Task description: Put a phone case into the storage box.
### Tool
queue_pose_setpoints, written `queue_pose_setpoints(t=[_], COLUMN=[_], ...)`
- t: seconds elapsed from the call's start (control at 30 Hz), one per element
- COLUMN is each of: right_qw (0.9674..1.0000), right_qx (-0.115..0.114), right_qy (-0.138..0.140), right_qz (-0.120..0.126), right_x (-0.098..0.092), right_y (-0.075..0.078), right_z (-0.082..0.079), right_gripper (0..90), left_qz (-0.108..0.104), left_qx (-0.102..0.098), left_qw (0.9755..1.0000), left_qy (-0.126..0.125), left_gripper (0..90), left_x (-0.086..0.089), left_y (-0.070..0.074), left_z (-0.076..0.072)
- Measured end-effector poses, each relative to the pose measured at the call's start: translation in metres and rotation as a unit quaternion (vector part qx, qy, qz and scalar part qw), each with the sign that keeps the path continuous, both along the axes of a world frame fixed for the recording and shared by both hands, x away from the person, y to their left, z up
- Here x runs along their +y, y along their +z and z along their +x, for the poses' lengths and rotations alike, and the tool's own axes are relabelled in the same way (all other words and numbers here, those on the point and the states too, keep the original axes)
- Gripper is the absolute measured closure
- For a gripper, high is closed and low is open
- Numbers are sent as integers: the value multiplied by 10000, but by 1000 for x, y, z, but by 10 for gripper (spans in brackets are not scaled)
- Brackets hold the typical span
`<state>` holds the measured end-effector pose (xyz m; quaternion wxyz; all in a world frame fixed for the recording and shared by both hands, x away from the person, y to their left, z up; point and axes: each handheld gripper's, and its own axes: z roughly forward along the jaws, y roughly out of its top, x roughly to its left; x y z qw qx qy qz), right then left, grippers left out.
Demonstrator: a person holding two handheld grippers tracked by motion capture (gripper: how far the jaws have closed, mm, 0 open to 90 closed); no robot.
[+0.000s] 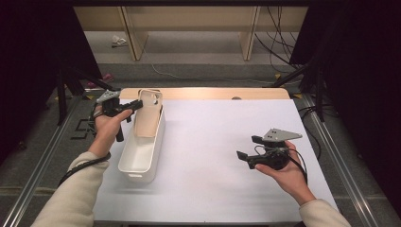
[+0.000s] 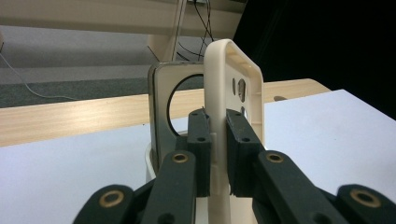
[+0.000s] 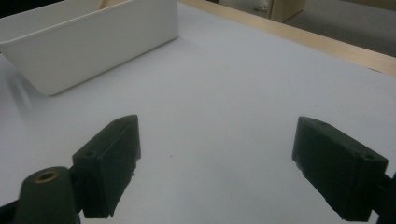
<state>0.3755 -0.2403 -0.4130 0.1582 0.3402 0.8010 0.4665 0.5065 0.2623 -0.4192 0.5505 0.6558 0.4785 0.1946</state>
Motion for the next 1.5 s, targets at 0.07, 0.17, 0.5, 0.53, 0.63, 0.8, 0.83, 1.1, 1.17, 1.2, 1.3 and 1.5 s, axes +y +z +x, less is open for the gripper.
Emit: queue_pose_setpoints(t=[0.07,0.17,0.5,0.53,0.63,0.8,0.83,1.1,1.17,1.2,1.3,1.5], right_qw=[10000,10000,10000,10000,10000,10000,10000,10000,10000,10000,10000,10000], right_qx=[-6,-3,-10,-8,-6,-13,-14,-16,-21,-20,-17,-13], right_qy=[1,3,7,9,4,10,14,16,16,16,14,19], right_qz=[-1,-1,-3,-1,-3,-2,-4,-2,-4,-4,-3,-1], right_x=[0,0,0,0,0,0,0,1,1,1,1,1], right_y=[0,0,0,0,0,0,0,-1,-1,-1,-1,-1], right_z=[0,0,0,0,0,0,0,0,0,0,0,0], right_gripper=[161,161,161,161,161,161,161,161,161,161,161,161], left_qz=[-2,13,61,57,82,153,162,257,297,310,361,532], left_qx=[10,22,97,109,134,192,213,271,281,281,281,291], left_qw=[10000,10000,9999,9999,9999,9997,9996,9992,9990,9990,9988,9979], left_qy=[9,13,40,43,43,69,96,168,173,174,180,237], left_gripper=[812,810,805,803,801,801,802,809,810,810,809,807], left_x=[0,0,0,0,1,2,2,8,8,7,6,5], left_y=[0,-1,-5,-5,-7,-11,-12,-16,-16,-16,-16,-14], left_z=[0,1,3,4,4,6,6,6,6,7,7,9])
